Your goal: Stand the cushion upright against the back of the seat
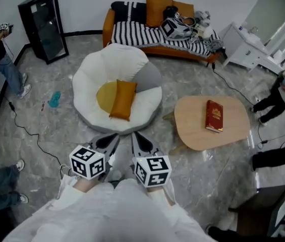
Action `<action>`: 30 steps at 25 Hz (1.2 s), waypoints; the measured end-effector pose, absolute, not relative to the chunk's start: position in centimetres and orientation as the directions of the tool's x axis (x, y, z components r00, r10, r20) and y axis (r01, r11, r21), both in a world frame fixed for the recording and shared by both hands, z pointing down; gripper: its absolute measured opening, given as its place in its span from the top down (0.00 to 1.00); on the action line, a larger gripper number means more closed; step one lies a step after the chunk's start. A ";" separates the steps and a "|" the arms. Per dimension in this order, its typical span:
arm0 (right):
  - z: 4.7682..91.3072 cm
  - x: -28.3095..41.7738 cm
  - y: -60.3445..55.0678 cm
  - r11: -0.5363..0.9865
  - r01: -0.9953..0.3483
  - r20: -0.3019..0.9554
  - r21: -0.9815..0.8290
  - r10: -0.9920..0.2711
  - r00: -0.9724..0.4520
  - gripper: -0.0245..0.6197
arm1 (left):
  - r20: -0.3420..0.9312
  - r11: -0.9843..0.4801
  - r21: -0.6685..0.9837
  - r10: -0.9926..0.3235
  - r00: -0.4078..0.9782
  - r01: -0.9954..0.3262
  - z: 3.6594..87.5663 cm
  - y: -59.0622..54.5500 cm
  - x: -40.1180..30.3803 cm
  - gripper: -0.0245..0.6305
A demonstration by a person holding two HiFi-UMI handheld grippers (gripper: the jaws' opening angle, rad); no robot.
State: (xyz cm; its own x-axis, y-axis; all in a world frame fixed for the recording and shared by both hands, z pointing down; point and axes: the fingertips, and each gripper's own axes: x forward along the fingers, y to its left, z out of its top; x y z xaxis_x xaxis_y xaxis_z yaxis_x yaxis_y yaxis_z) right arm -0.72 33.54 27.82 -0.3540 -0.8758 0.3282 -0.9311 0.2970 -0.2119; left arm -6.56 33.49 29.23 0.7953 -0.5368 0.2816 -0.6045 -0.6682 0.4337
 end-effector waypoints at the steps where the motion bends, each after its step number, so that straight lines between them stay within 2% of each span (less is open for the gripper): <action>1: 28.0 -0.6 33.2 0.293 -0.933 0.334 -0.211 -0.875 -0.350 0.94 | 0.282 -0.667 0.439 -0.534 0.797 -0.602 29.4 33.1 -6.5 0.95; 14: 29.4 2.2 25.1 0.266 -0.935 0.349 -0.236 -0.874 -0.337 0.94 | 0.307 -0.646 0.452 -0.535 0.787 -0.615 31.0 24.7 -4.8 0.95; 30: 28.4 6.2 6.2 0.386 -0.898 0.341 -0.212 -0.831 -0.438 0.94 | 0.310 -0.596 0.440 -0.601 0.737 -0.671 30.5 6.0 -0.4 0.95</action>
State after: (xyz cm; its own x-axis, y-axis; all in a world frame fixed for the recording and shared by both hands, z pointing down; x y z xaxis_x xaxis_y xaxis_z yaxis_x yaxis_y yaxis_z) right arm 6.15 6.21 28.41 -0.4384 -0.8314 0.3415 -0.8977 0.3865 -0.2116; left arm -0.41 6.04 30.49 0.7368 -0.6007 0.3102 -0.6714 -0.5963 0.4401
